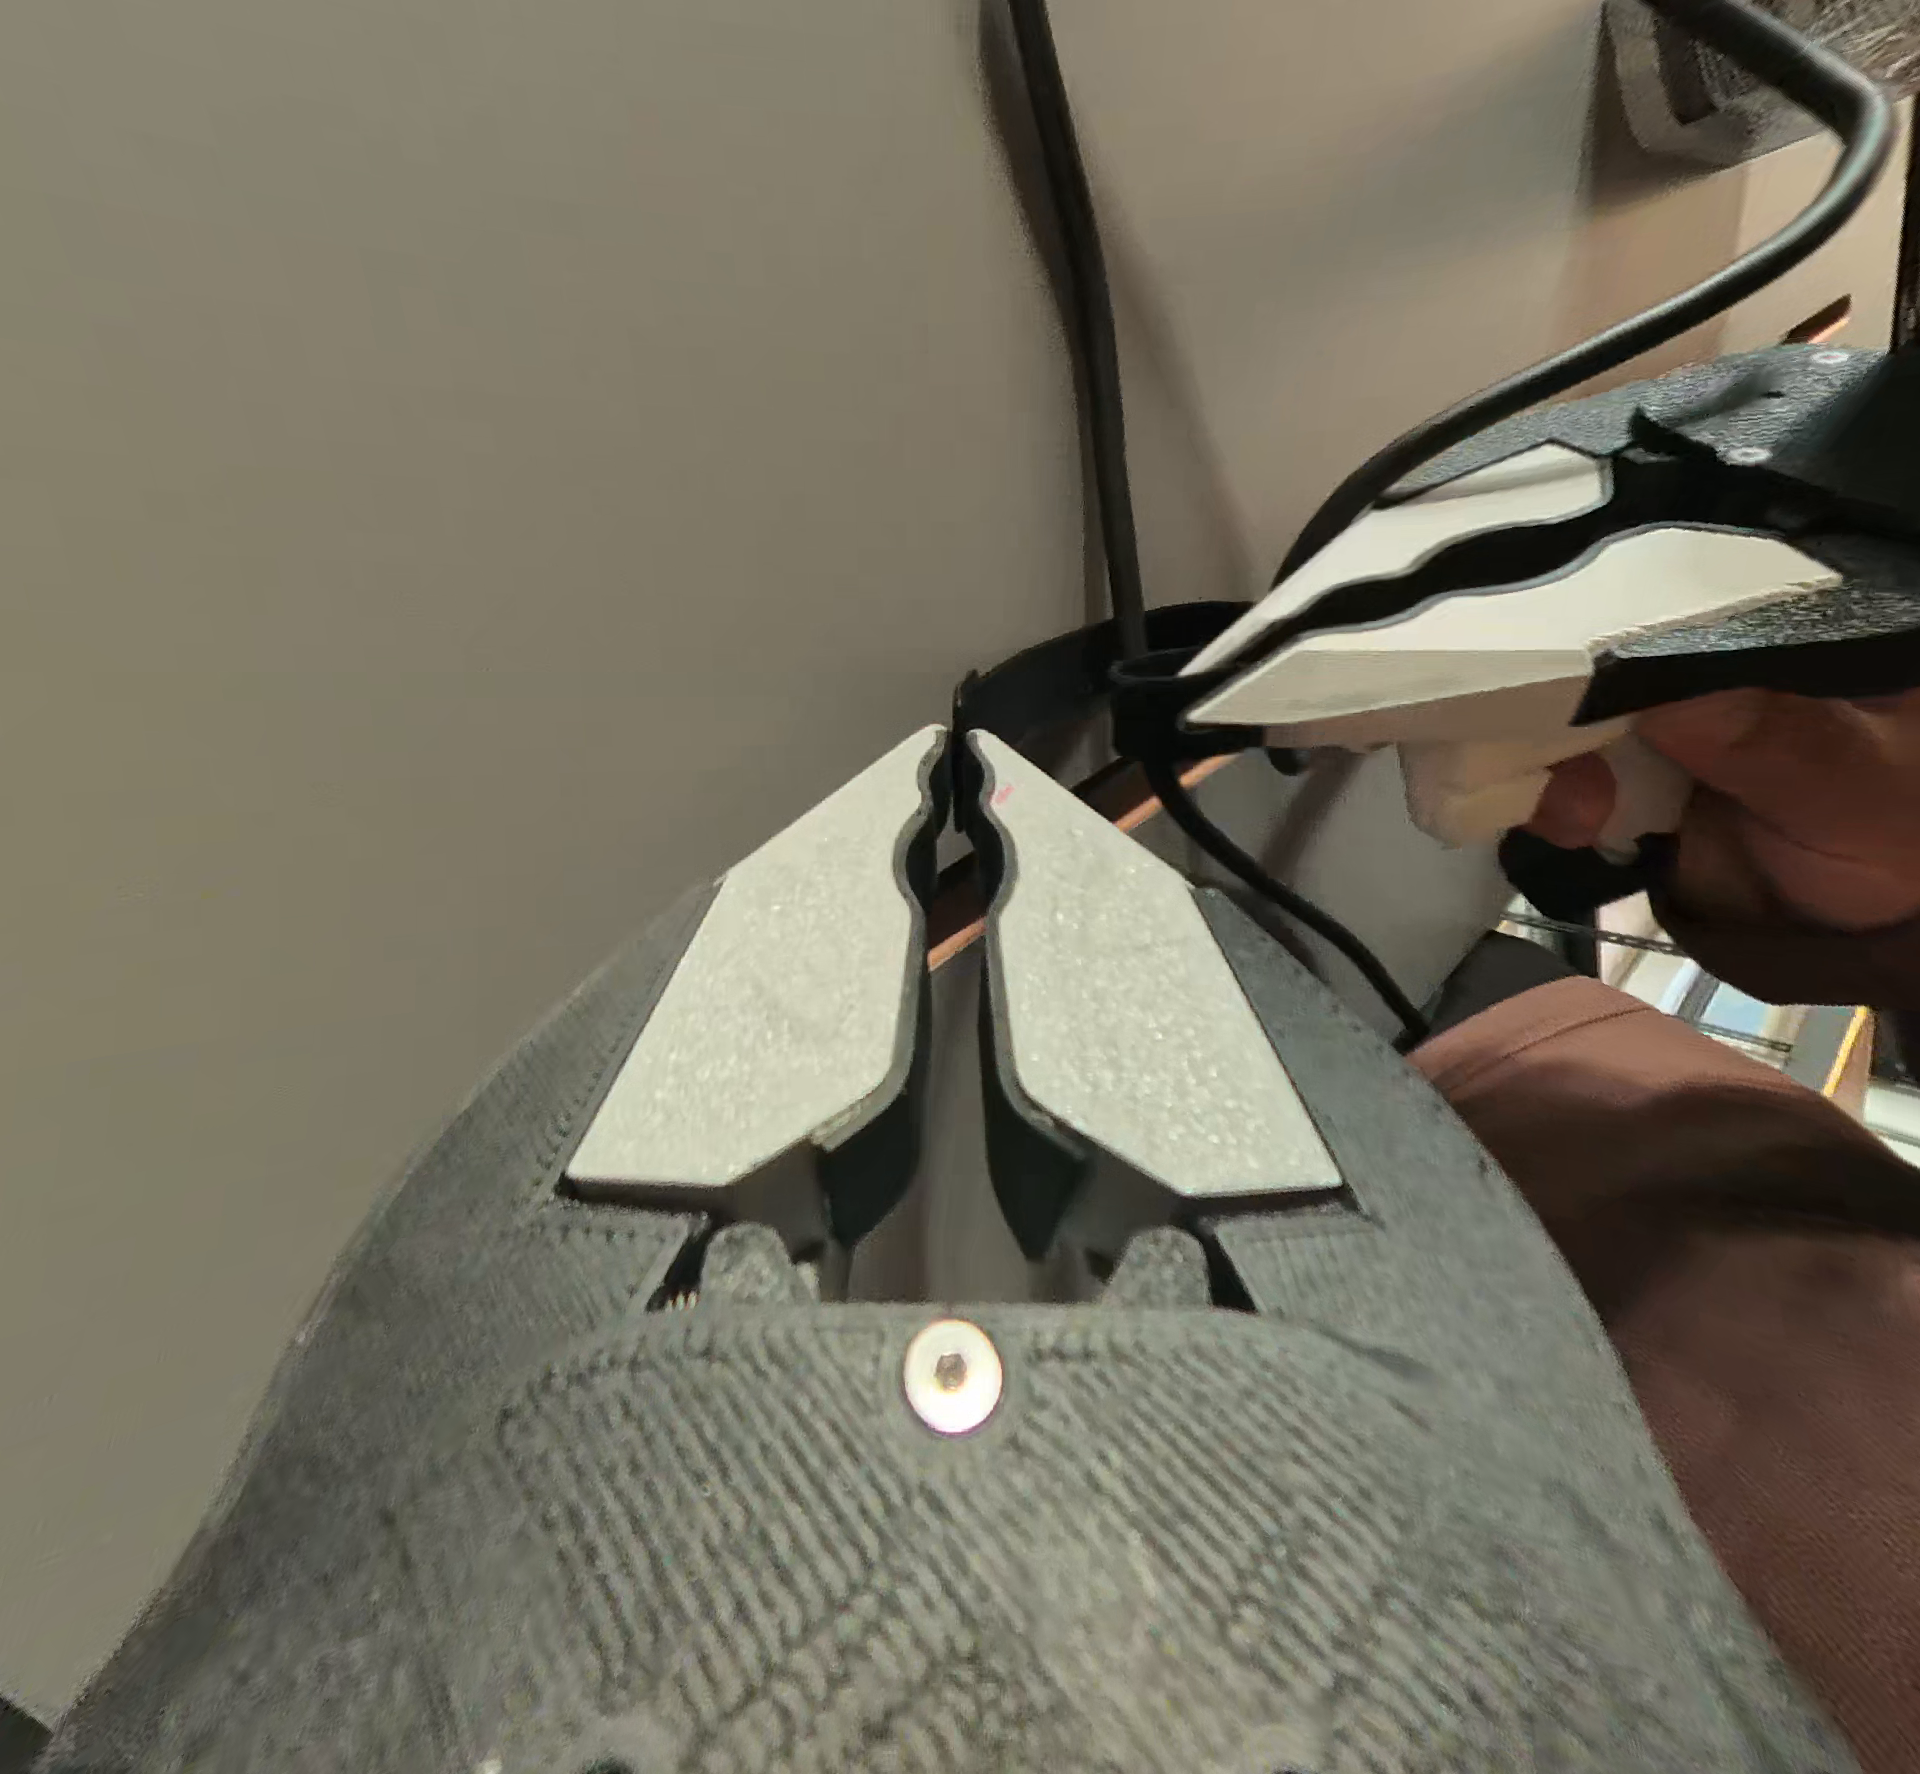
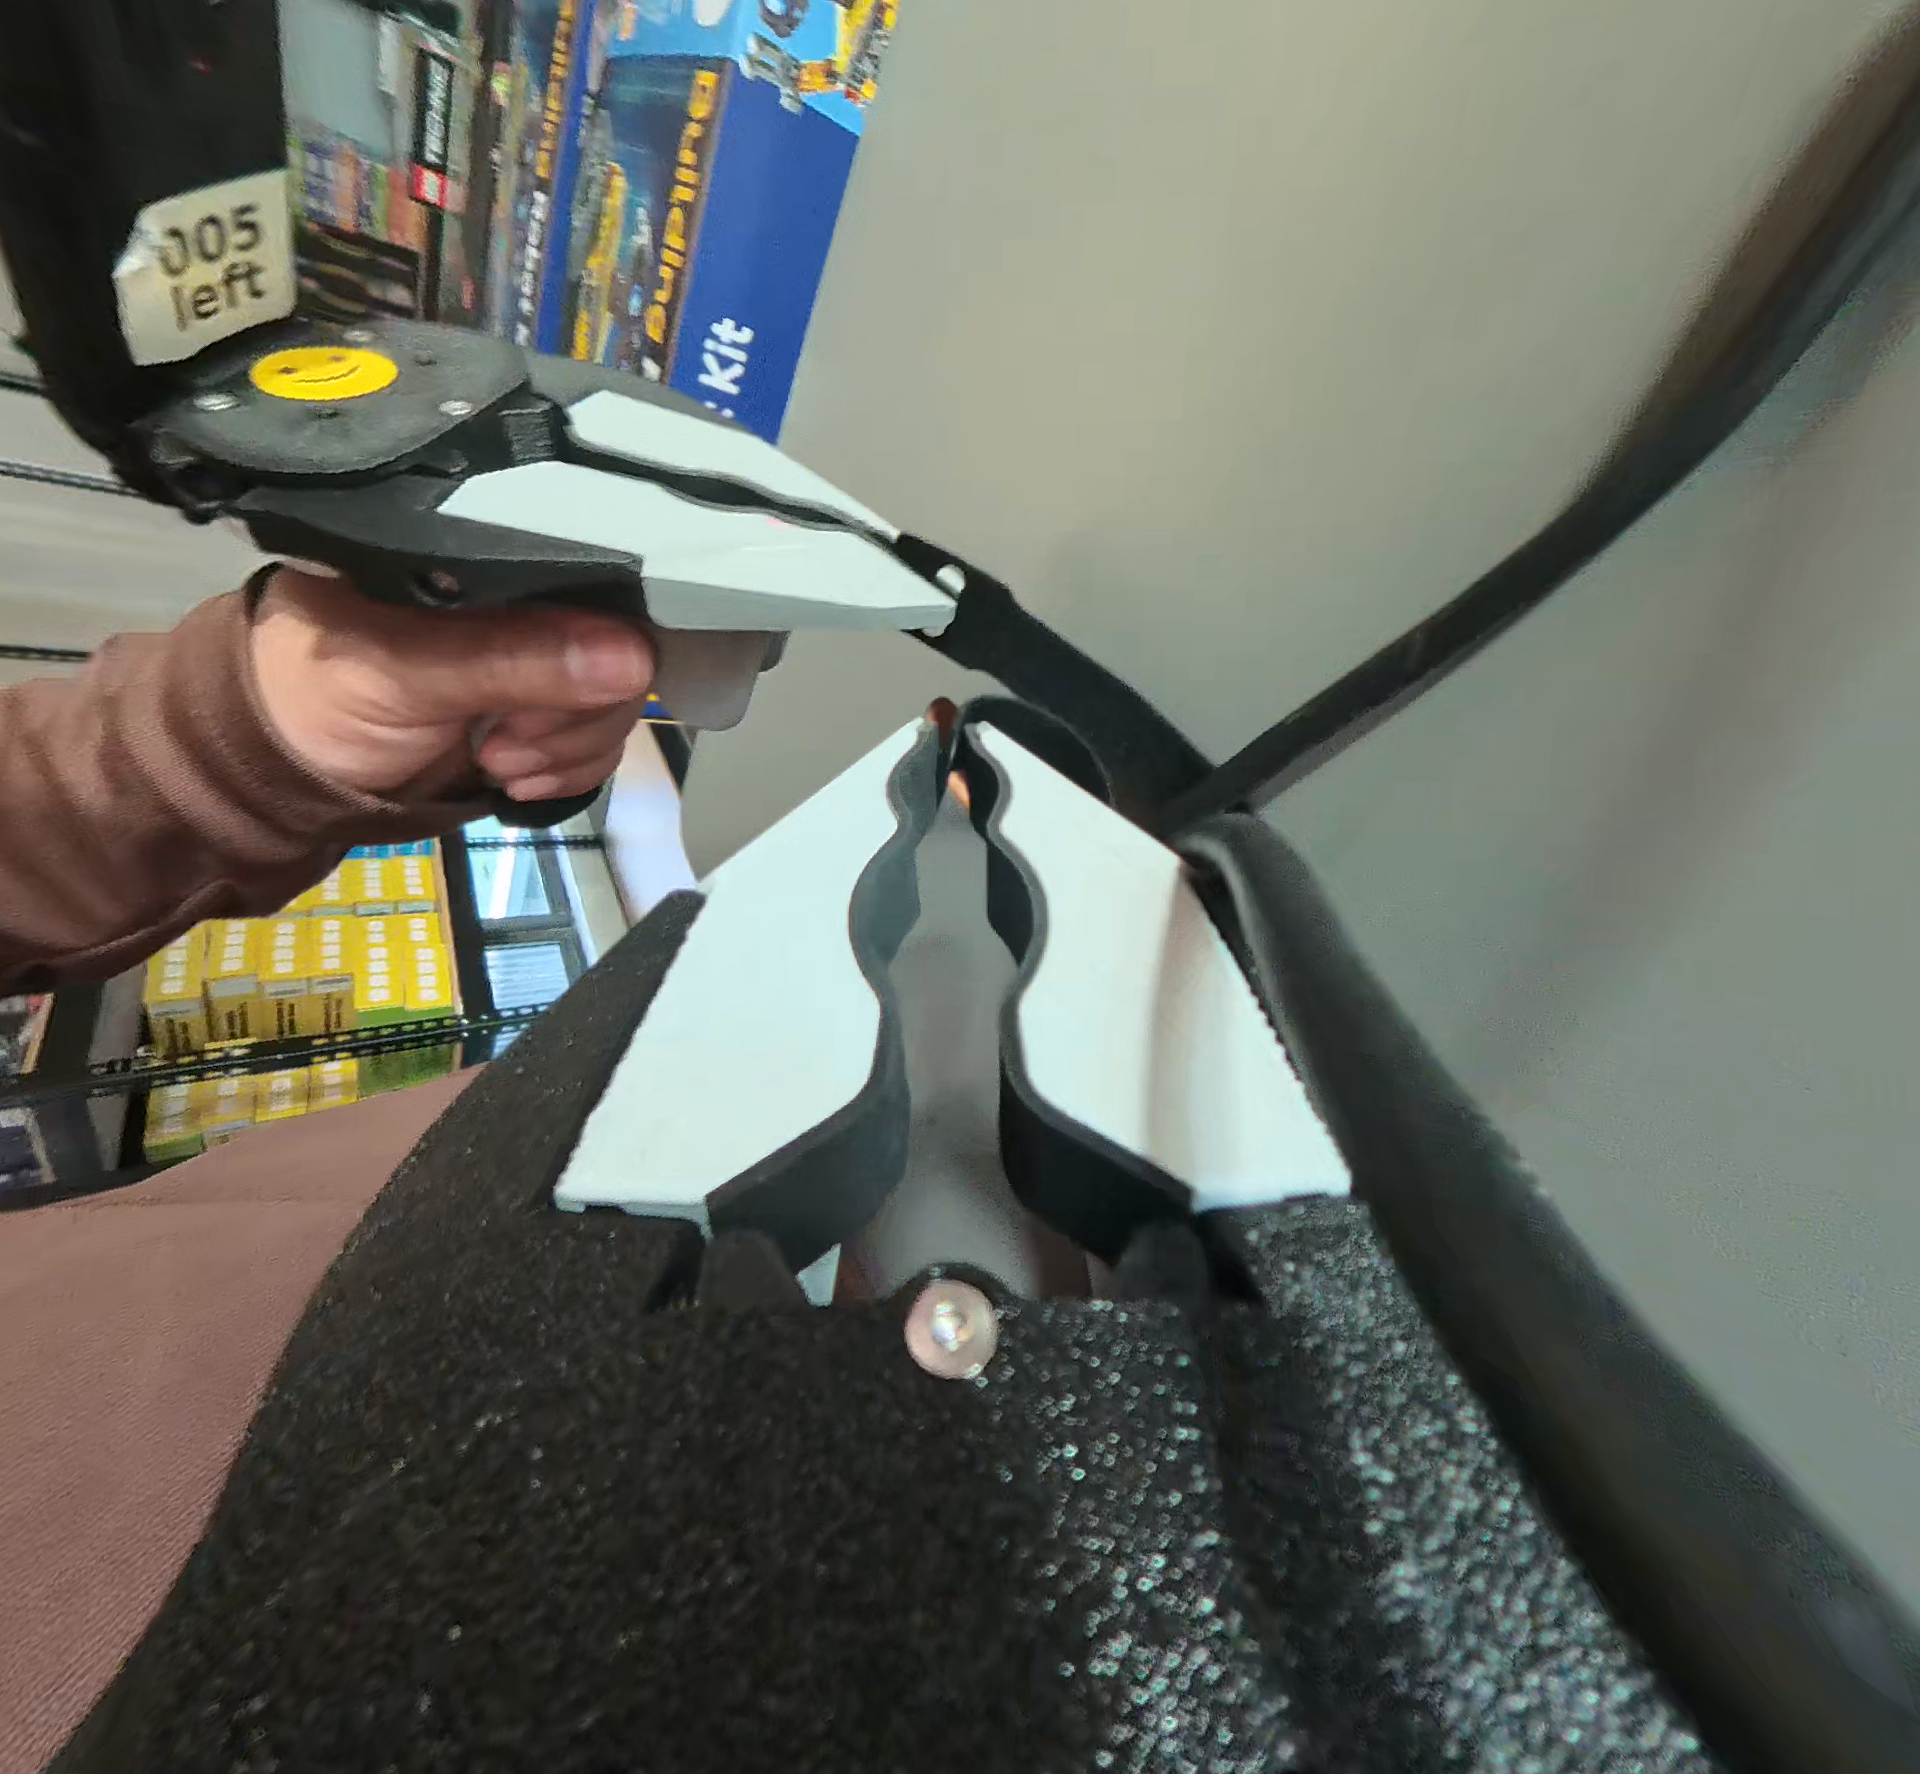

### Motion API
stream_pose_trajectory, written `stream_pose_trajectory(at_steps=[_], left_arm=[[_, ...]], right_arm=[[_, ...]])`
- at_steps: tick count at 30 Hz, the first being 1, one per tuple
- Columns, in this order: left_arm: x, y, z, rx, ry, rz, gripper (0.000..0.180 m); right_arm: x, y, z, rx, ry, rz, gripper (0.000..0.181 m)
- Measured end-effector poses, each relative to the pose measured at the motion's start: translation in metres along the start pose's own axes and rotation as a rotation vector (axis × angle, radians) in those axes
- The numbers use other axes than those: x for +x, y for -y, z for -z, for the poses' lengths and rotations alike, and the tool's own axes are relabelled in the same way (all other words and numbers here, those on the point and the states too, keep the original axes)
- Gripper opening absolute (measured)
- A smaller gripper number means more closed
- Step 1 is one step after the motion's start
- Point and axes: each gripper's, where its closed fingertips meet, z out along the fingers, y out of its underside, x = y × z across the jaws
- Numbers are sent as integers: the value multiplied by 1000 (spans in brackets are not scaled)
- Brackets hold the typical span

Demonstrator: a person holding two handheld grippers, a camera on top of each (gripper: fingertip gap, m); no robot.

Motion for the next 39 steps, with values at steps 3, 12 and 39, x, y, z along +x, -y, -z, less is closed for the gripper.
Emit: stream_pose_trajectory(at_steps=[3, 12, 39], left_arm=[[5, -2, -2, 13, -29, 40, 0], [3, -7, -7, 1, -69, 117, 1], [18, -25, -14, -69, -93, 39, 4]], right_arm=[[-1, -1, -9, -32, 29, 7, 21], [8, -12, -1, -159, -22, 218, 12], [-26, 39, 115, -182, -285, 877, 30]])
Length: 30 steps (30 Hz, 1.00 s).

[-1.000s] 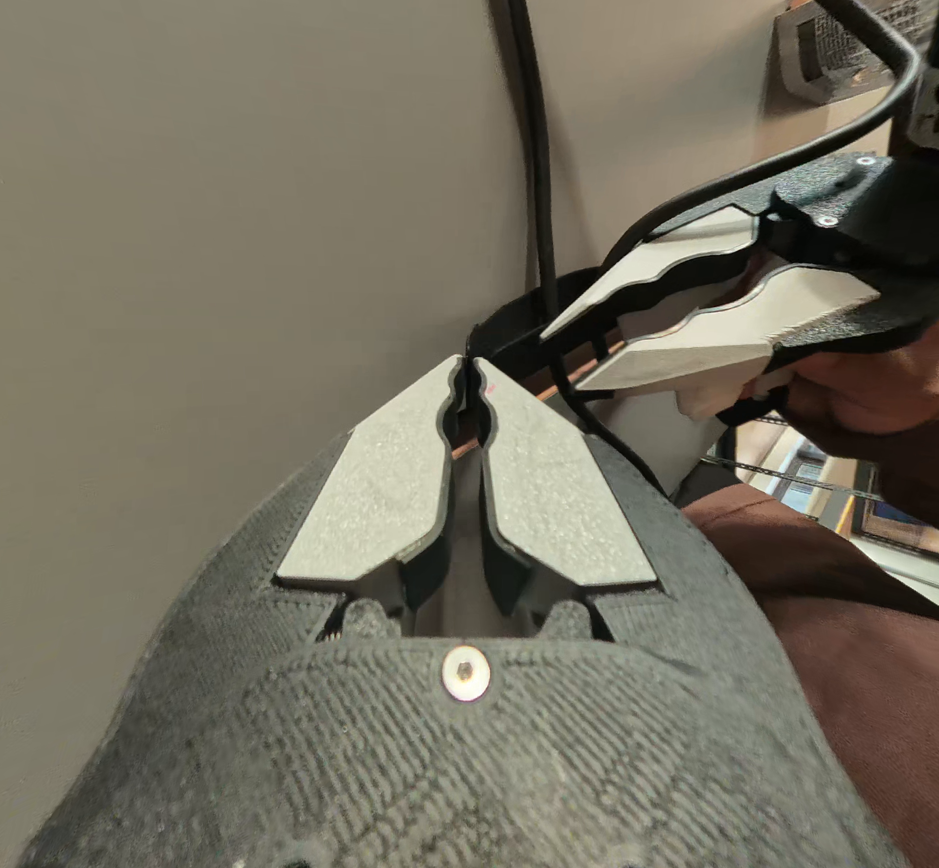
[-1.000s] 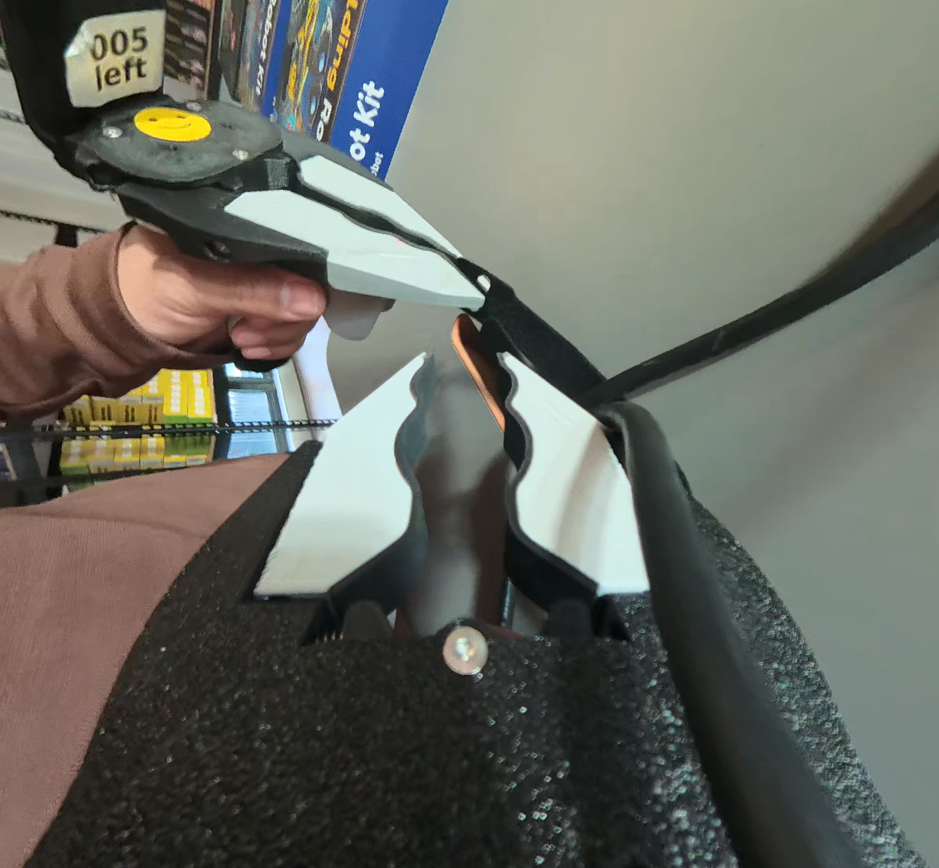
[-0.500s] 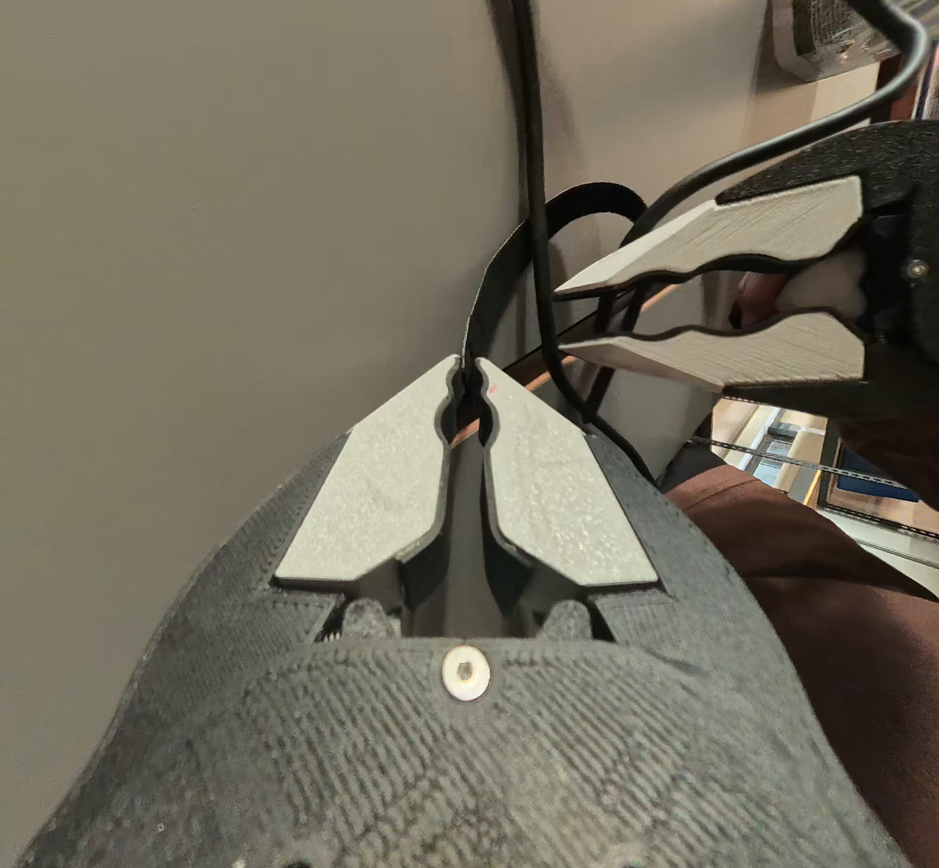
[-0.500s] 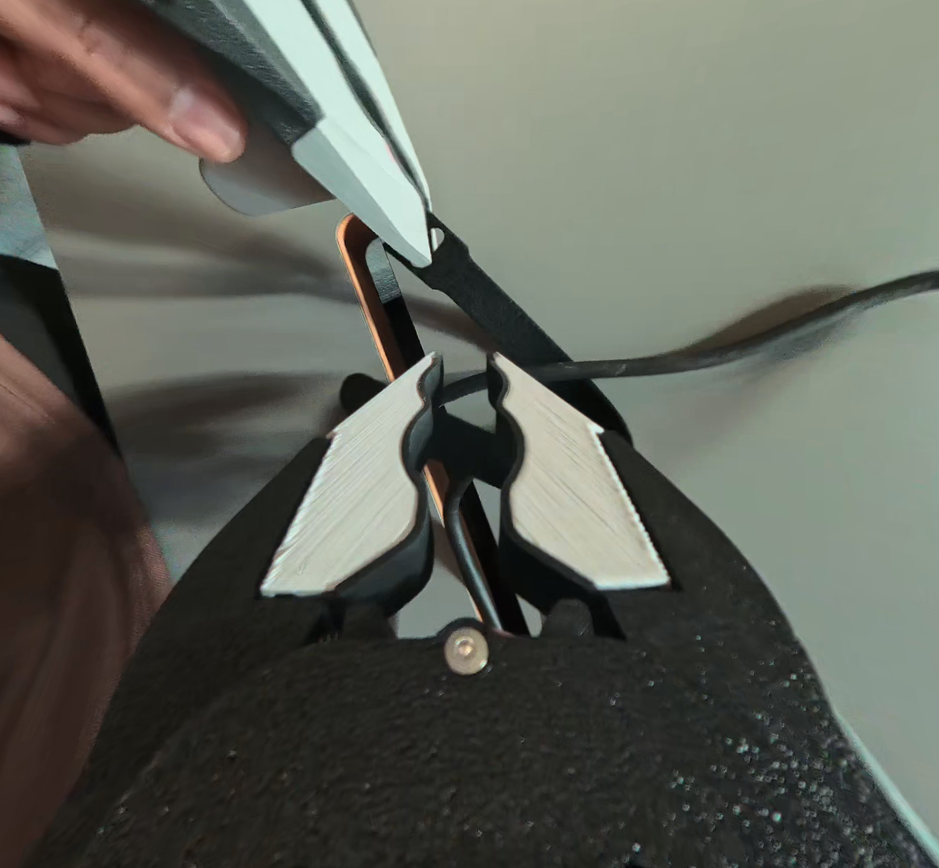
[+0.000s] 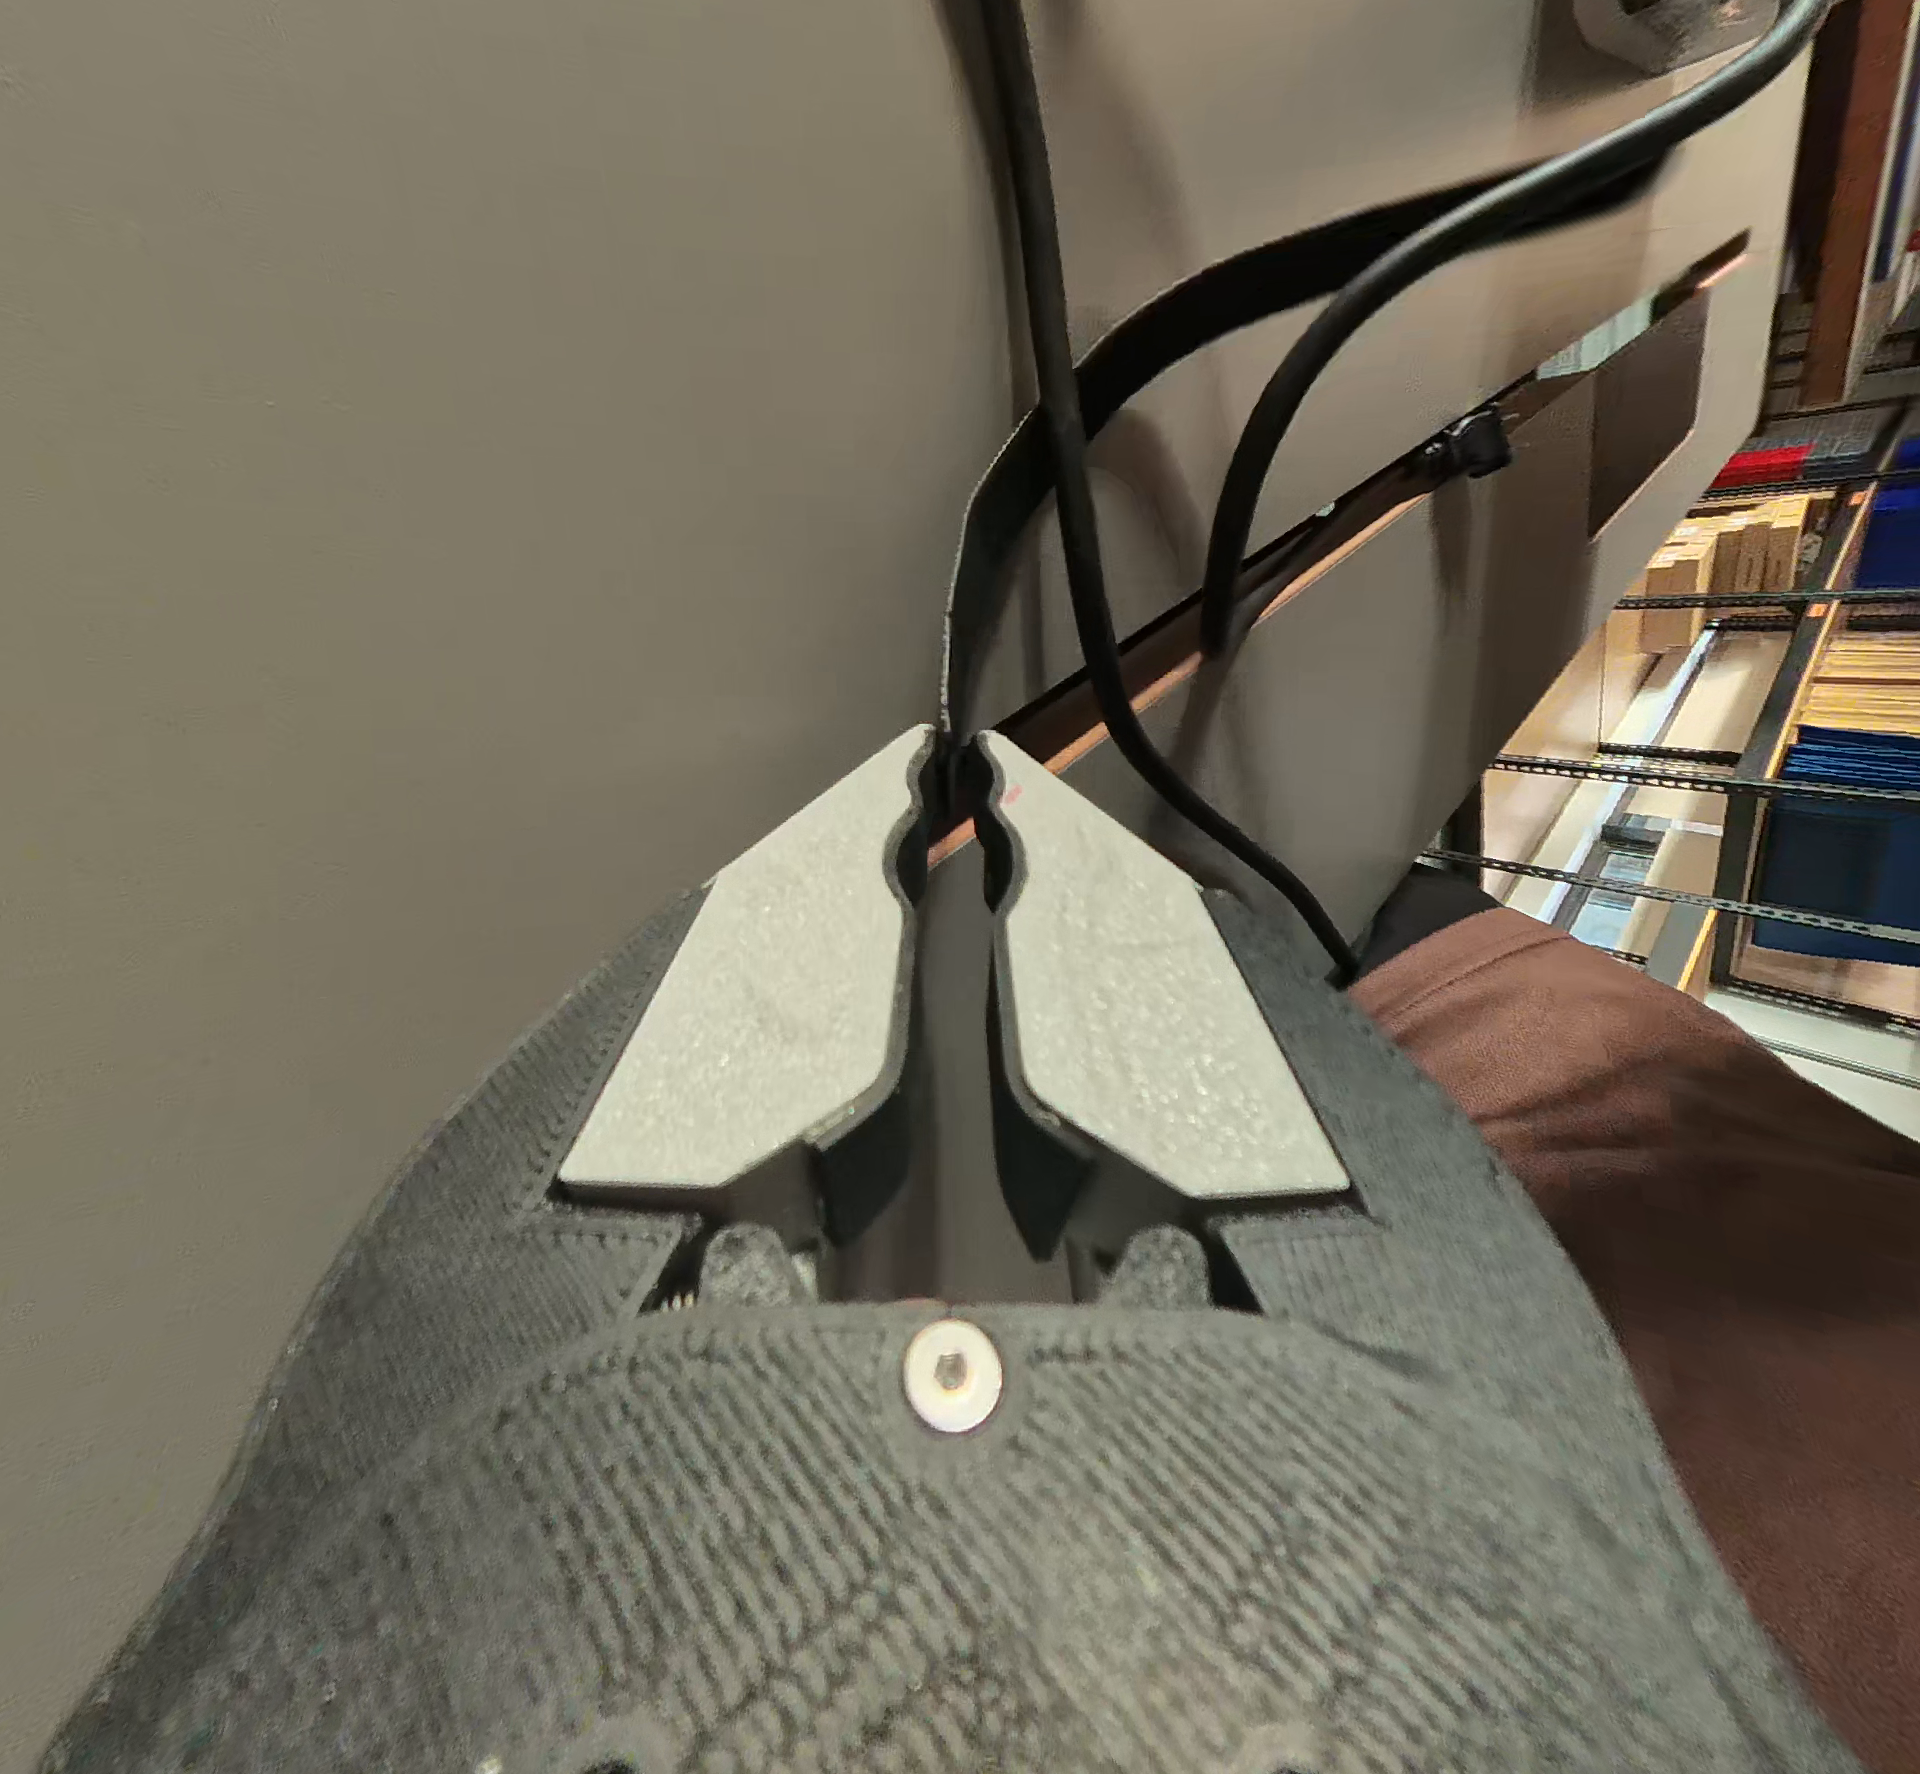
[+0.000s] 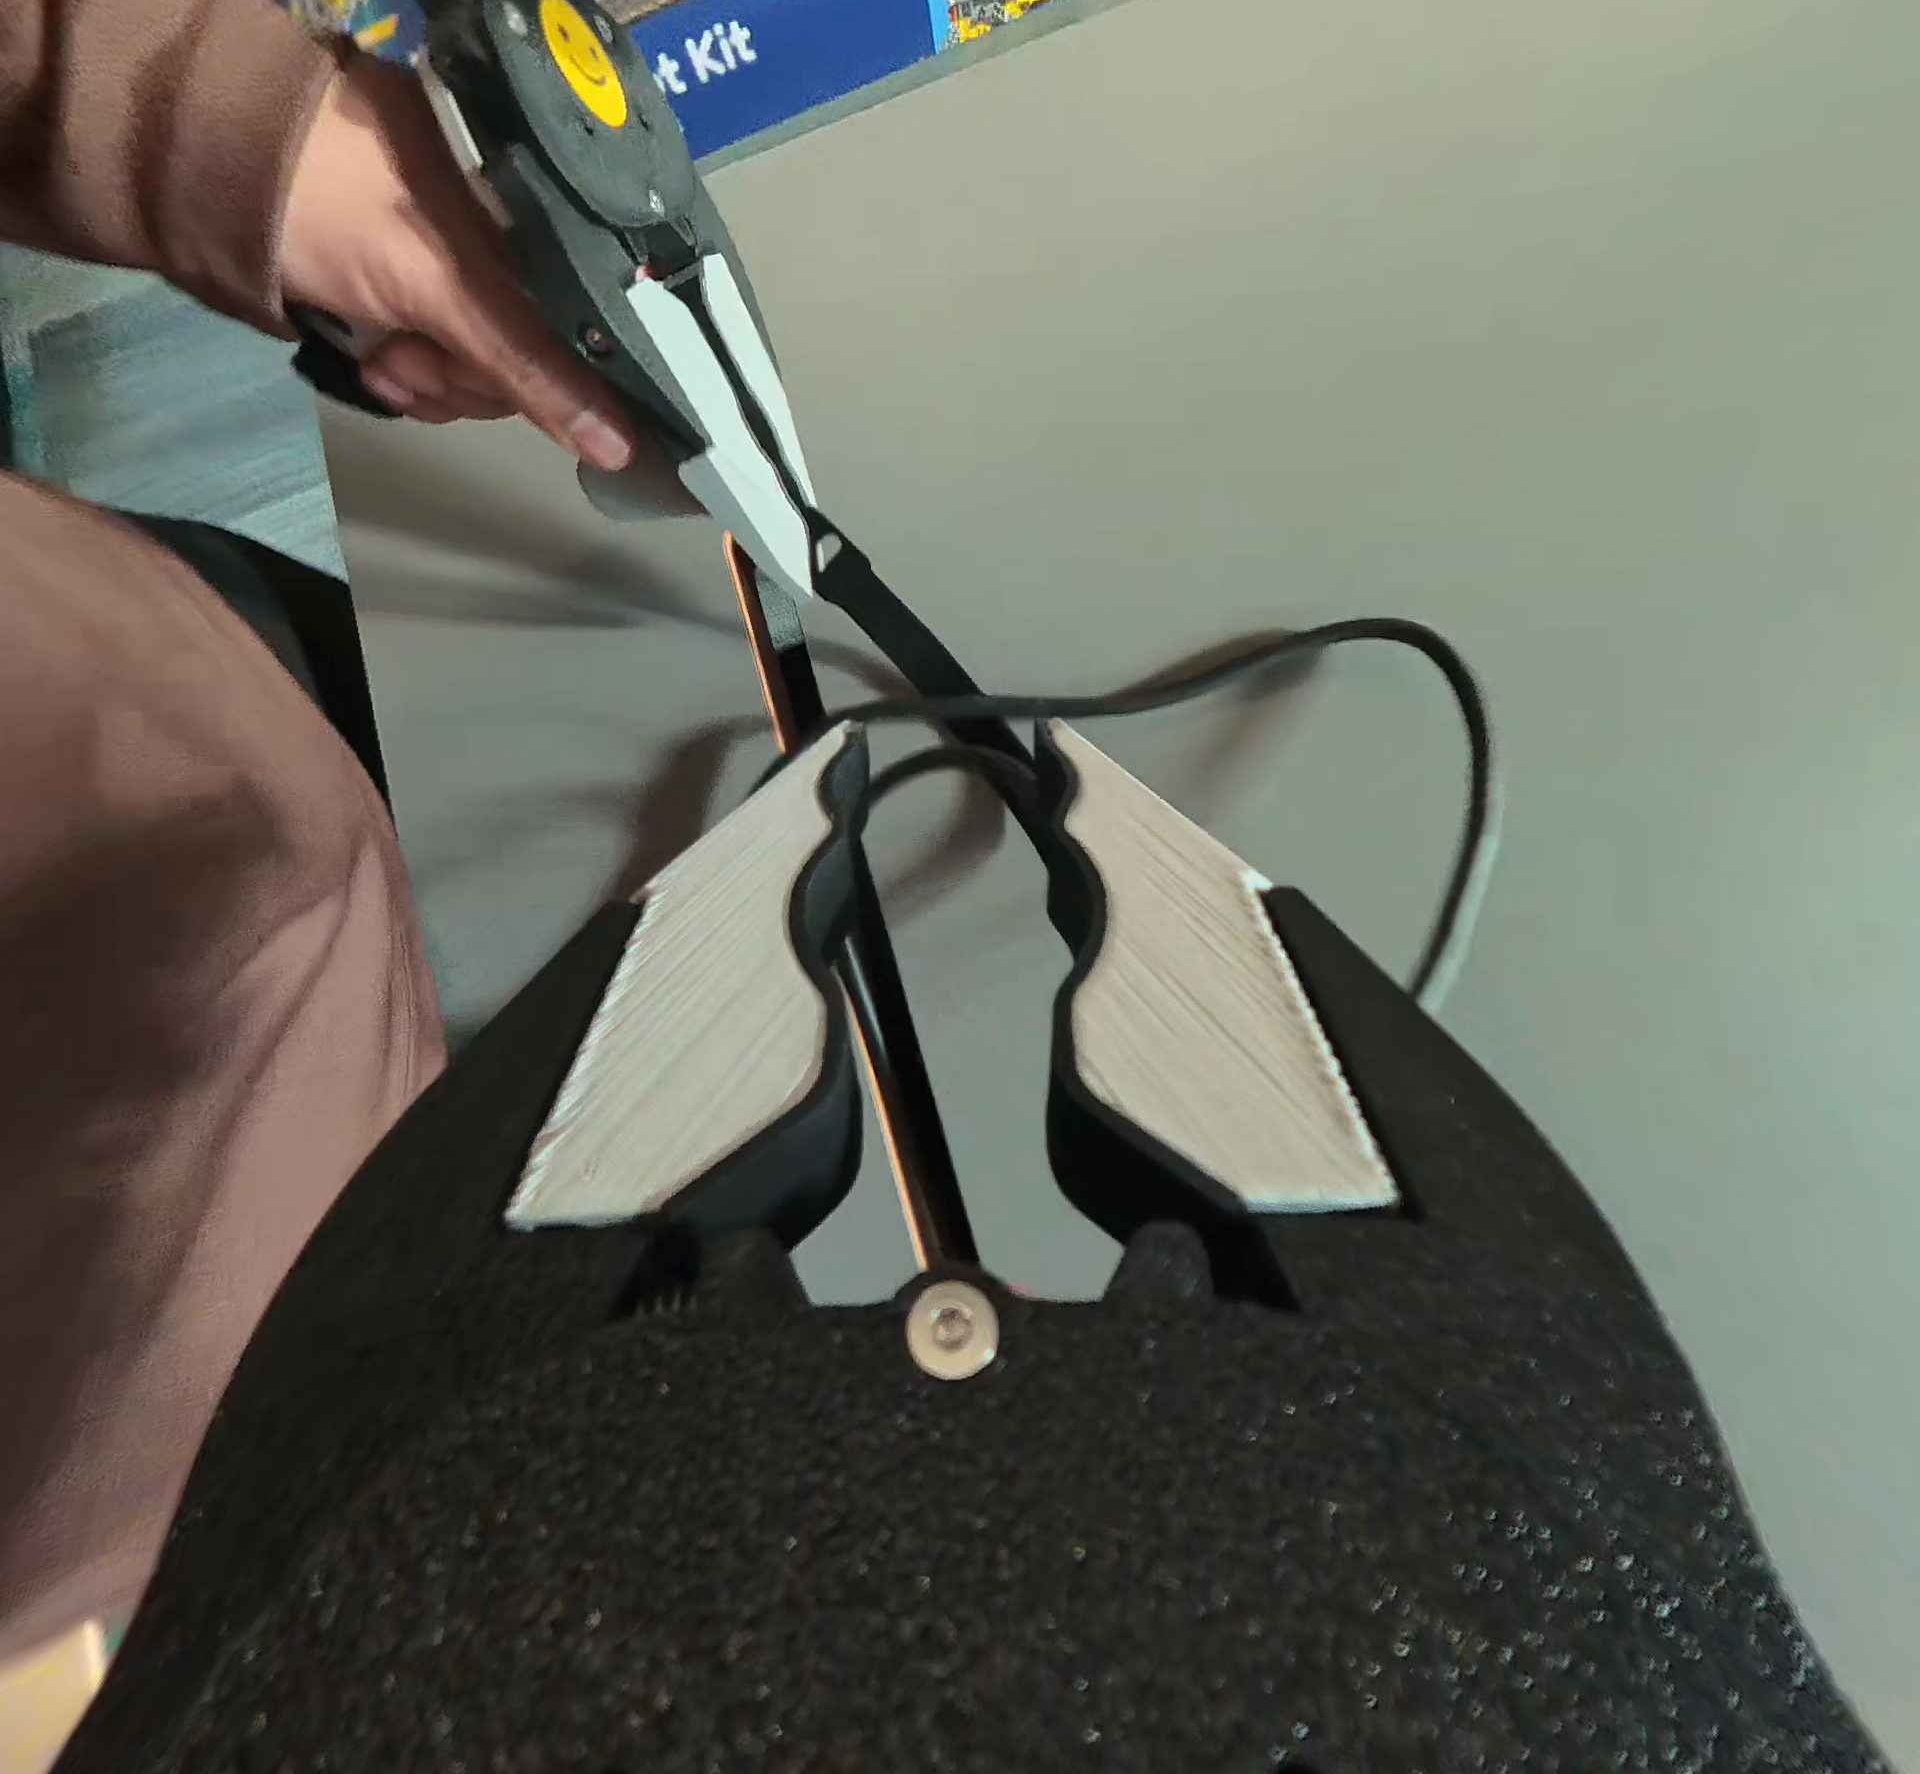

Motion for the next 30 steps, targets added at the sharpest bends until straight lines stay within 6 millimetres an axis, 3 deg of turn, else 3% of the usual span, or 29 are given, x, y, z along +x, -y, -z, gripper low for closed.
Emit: stream_pose_trajectory(at_steps=[4, 6, 8, 13, 16, 19, 22, 27, 30], left_arm=[[-2, -2, -2, -19, 16, -27, 7], [-3, 0, -2, -16, 20, -32, 8], [-2, 3, -2, -13, 18, -35, 10], [-7, 10, -2, -37, 33, -92, 5], [-10, 9, -5, -107, 27, -162, 3], [-13, 7, -7, -169, -3, -203, 3], [-14, 7, -6, -201, -24, -236, 7], [-12, 6, -4, -217, -64, -275, 16], [-11, 8, -4, -215, -92, -243, 19]], right_arm=[[29, -15, 47, -44, -27, 3, 33], [51, -37, 62, -90, -68, -35, 34], [59, -66, 66, -150, -51, -103, 34], [54, -125, 35, -199, -60, -300, 34], [59, -142, 9, -179, -77, -423, 35], [70, -149, -11, -183, -96, -446, 41], [81, -158, -20, -249, -135, -355, 41], [87, -152, -29, -240, -96, -348, 45], [94, -149, -32, -209, -98, -374, 33]])
